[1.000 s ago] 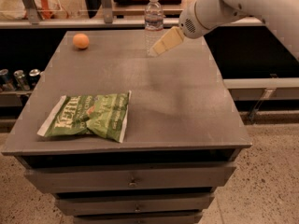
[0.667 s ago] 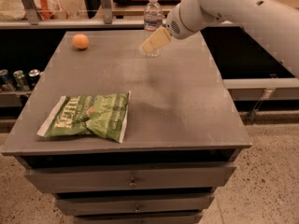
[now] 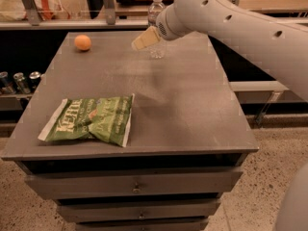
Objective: Move water bottle near green jalapeno chip bag
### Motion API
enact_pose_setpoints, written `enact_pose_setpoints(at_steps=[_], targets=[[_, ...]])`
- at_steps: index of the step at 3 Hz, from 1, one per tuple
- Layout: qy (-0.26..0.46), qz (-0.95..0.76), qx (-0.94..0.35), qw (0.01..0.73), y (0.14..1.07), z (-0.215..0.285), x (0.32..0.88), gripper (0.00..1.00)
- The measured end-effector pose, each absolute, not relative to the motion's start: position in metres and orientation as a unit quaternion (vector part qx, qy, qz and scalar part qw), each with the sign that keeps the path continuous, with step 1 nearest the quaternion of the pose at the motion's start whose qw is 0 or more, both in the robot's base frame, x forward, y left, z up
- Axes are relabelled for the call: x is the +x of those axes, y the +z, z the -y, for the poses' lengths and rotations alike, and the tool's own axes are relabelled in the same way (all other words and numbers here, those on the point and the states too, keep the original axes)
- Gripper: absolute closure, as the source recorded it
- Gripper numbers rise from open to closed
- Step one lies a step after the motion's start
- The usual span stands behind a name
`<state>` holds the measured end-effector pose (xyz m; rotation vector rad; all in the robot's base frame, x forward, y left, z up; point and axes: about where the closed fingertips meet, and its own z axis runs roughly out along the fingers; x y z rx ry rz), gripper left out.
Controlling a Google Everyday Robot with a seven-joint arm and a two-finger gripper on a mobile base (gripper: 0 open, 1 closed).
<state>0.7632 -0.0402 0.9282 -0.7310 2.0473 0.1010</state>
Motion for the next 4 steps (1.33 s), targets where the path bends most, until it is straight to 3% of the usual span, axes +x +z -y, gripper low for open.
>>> enact_pose_setpoints(at_steps=[2, 4], targets=[[0.043, -0.829, -0.249, 0.499, 0.936, 0.03, 0.794, 0.0], [0.068, -0.827, -0.22, 0.513, 0.935, 0.031, 0.809, 0.41]])
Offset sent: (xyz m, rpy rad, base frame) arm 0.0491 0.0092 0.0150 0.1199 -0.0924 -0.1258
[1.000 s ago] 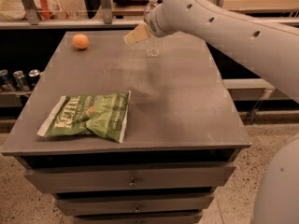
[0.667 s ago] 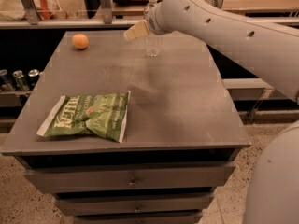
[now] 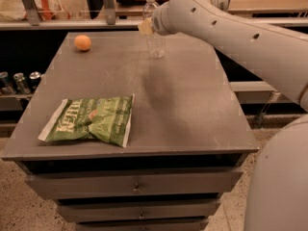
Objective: Move water bottle near green jalapeno chip bag
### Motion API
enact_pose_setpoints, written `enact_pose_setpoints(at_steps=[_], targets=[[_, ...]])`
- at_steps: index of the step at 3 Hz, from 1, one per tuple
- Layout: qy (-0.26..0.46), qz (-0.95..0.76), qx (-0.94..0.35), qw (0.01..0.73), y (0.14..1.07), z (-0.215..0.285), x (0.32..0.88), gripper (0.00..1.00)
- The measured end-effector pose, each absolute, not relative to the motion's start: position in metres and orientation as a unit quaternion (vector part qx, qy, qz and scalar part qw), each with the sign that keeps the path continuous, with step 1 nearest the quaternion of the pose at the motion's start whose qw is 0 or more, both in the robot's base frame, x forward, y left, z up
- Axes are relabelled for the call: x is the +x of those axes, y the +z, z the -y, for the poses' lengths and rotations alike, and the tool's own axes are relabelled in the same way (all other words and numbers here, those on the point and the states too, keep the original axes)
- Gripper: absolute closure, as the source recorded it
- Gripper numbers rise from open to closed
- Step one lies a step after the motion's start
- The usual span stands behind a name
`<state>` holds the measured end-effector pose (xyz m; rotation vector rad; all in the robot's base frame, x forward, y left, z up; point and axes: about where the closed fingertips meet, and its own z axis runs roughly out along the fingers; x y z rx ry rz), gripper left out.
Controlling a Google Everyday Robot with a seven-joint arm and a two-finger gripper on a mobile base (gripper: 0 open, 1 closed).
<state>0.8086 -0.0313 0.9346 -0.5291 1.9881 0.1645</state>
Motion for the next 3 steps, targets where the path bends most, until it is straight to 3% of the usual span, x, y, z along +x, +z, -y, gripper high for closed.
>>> enact_pose_setpoints(at_steps=[2, 3], targets=[[0.091, -0.821, -0.219, 0.519, 0.934, 0.034, 0.809, 0.87], [0.113, -0.809, -0.229, 0.529, 0.948, 0.035, 0.807, 1.0]])
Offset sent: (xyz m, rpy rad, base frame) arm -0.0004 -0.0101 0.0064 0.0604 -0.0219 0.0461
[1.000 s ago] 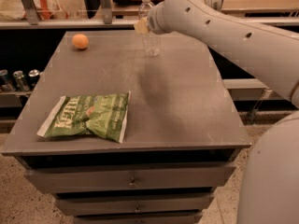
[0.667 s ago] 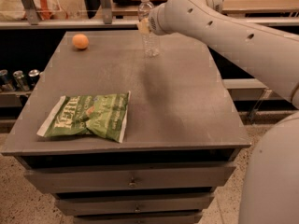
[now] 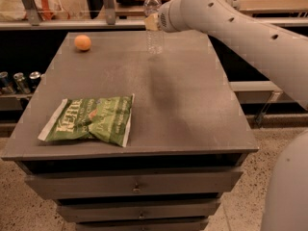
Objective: Move water bottle near green jalapeno chip bag
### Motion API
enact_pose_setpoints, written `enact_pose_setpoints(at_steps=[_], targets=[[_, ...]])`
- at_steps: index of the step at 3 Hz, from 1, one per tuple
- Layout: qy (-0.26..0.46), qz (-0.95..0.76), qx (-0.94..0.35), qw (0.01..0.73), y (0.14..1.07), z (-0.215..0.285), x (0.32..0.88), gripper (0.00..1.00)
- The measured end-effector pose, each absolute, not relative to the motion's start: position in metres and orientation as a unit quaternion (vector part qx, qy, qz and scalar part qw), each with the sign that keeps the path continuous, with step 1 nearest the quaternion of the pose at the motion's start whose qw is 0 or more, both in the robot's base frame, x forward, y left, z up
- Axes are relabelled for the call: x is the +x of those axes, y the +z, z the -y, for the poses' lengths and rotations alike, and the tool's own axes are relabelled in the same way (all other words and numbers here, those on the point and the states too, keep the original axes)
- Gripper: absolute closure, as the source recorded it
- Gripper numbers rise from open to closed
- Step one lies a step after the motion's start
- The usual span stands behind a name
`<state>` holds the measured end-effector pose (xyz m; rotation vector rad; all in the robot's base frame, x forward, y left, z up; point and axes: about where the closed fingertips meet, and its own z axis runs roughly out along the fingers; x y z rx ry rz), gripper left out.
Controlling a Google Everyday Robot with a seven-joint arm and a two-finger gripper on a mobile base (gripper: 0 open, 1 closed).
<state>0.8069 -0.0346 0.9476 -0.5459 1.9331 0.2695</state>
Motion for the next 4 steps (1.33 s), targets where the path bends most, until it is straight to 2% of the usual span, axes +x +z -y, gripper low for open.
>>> enact_pose_setpoints(at_steps=[2, 4], targets=[[0.236, -0.767, -0.299, 0.516, 0.994, 0.005, 0.787, 1.0], [0.257, -0.684, -0.484, 0.481, 1.034, -0.035, 0.722, 1.0]])
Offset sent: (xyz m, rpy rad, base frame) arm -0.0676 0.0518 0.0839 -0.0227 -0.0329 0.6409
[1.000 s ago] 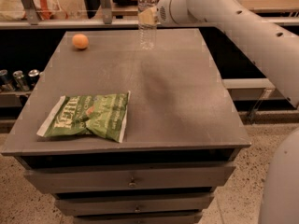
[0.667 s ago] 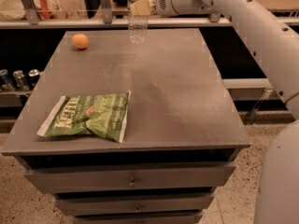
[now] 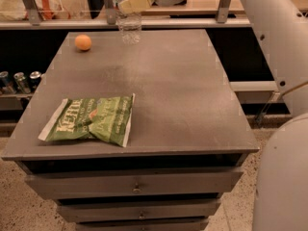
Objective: Move water bottle near green jalapeno chip bag
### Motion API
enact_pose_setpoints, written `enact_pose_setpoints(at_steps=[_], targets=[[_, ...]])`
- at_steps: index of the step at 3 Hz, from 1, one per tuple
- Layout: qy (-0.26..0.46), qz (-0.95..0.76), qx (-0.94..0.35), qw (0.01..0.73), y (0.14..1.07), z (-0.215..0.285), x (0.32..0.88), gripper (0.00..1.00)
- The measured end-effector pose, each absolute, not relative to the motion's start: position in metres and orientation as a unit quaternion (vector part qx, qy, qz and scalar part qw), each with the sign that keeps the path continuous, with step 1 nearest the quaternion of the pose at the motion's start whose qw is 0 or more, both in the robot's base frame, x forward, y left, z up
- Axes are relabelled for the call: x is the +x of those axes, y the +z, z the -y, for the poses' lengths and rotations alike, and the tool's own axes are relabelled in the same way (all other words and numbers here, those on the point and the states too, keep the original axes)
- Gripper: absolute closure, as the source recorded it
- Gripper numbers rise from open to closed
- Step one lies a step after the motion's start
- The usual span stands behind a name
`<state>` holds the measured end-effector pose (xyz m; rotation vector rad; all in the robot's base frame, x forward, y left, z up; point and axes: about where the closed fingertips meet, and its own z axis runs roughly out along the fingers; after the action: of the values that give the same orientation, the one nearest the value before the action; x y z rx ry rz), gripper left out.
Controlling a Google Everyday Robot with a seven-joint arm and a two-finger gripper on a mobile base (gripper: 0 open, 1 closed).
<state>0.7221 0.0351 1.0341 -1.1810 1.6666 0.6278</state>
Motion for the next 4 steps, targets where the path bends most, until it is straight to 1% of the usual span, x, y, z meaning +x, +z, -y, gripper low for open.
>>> enact_pose_setpoints(at_steps=[1, 2, 3, 4], targets=[[0.262, -0.683, -0.514, 0.447, 1.018, -0.036, 0.706, 1.0], [0.274, -0.679, -0.516, 0.446, 1.016, -0.04, 0.705, 1.0], [0.301, -0.659, -0.52, 0.452, 1.016, -0.049, 0.688, 1.0], [0.31, -0.638, -0.541, 0.452, 1.014, -0.066, 0.661, 1.0]])
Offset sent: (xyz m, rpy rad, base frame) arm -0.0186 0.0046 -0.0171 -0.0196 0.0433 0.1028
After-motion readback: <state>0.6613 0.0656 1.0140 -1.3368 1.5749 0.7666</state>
